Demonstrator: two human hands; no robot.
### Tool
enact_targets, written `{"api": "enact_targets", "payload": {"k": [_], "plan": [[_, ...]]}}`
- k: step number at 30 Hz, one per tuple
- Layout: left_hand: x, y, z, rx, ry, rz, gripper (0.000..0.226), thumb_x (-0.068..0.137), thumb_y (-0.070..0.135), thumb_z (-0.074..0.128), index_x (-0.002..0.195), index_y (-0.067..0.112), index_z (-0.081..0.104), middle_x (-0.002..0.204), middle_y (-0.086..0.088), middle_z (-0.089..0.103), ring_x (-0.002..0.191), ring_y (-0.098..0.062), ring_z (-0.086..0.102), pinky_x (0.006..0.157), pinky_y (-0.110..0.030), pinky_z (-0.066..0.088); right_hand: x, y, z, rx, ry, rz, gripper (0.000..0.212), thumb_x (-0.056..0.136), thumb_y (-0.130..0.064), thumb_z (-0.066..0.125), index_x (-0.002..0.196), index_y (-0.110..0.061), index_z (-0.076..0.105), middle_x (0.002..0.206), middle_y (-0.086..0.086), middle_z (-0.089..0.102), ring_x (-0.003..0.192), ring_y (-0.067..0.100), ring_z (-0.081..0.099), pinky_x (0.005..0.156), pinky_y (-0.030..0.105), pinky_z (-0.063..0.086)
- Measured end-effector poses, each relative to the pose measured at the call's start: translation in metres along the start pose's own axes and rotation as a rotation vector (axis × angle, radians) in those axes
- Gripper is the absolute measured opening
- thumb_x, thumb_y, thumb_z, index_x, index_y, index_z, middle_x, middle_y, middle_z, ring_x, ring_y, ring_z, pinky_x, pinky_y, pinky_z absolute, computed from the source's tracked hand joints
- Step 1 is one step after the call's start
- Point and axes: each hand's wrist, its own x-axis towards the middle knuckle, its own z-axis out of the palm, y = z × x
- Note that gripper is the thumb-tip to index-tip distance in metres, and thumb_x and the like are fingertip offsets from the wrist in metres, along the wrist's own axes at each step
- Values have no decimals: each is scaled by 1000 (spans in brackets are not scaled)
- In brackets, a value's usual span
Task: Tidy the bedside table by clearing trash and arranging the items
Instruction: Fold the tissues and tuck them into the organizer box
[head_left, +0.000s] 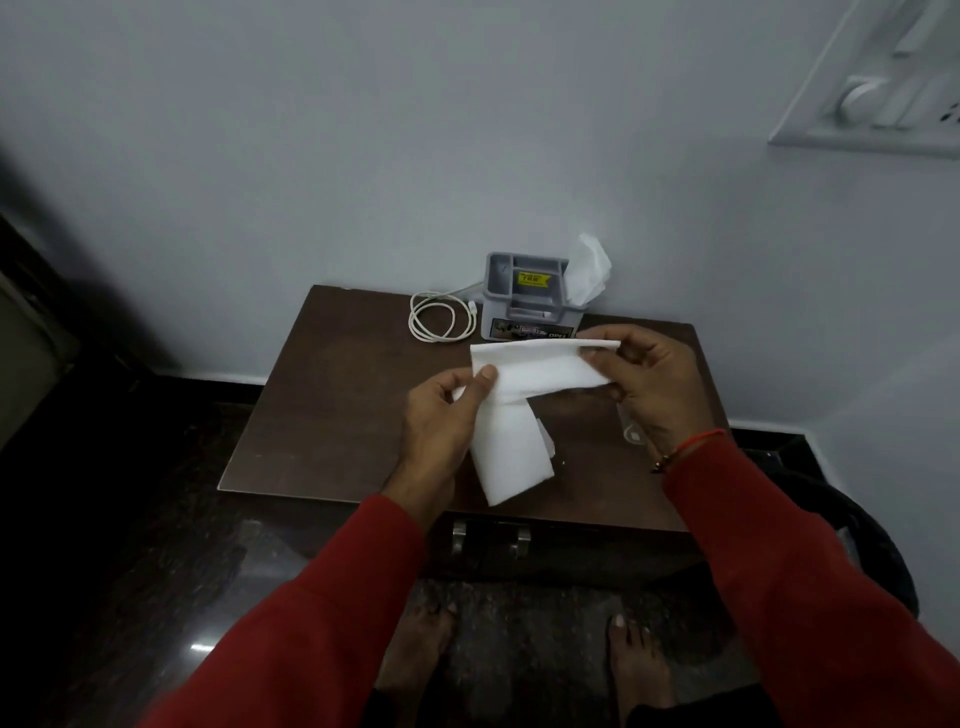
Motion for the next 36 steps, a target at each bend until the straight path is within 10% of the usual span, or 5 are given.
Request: {"api": "enact_targets", "payload": {"k": [5,9,19,36], "plan": [[2,0,2,47,25,-28,22,94,39,67,95,21,79,95,5,70,87,-14,62,77,-38,53,67,-51,-15,-449,54,-311,19,80,-6,70,94,-17,77,90,4,75,84,14,70,80,37,59],[2,-1,1,94,-8,12,19,94,35,67,101,22,78,100,9,70,93,-12,63,75,-32,52,126,-87,-3,-704,25,-448,22,80,0,64,94,-9,77,87,10,73,65,-8,65,61,6,51],[5,-2,-1,187,-48,71,20,94,39,66,99,22,78,97,12,70,93,-7,63,77,-31,54,191,-73,20,-996,-33,-379,25,86,6,57,95,-6,77,98,18,73,82,24,68,57,-3,40],[9,-7,1,277,-104,130,23,94,40,67,102,23,79,94,15,72,92,-3,65,77,-27,52,208,-64,42,-1369,-360,-338,35,92,-3,57,124,-16,64,128,11,63,122,30,54,105,36,42]]}}
